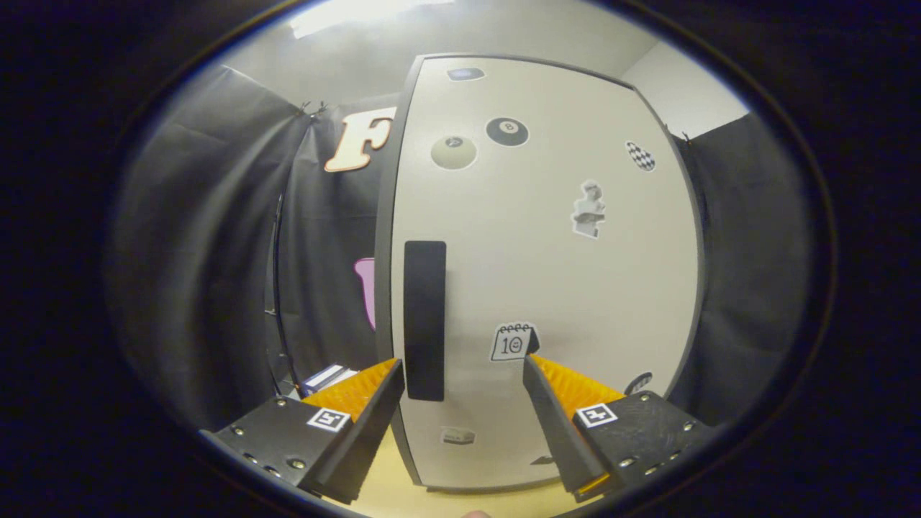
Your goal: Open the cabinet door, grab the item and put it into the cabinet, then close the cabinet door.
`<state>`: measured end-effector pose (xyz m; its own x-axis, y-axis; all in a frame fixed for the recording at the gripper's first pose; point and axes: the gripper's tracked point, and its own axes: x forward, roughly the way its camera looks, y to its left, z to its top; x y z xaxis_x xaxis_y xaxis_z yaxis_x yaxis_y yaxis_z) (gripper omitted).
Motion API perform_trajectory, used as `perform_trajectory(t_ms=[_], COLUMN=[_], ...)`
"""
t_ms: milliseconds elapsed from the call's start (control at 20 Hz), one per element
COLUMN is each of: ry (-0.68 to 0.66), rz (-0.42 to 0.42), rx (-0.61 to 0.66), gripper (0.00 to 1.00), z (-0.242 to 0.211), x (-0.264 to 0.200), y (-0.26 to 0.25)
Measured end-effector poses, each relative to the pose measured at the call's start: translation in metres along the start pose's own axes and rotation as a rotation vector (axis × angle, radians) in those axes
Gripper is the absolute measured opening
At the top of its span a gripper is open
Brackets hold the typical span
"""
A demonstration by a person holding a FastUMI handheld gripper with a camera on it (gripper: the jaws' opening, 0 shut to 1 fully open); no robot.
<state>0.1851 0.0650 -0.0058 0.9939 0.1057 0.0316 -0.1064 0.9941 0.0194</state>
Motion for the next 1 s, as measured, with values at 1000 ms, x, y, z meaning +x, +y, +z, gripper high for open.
perform_trajectory(t_ms=[1000], ry=[0.033], rz=[-0.098], rx=[-0.034], gripper=[0.98], z=[0.017], x=[-0.216], y=[-0.053])
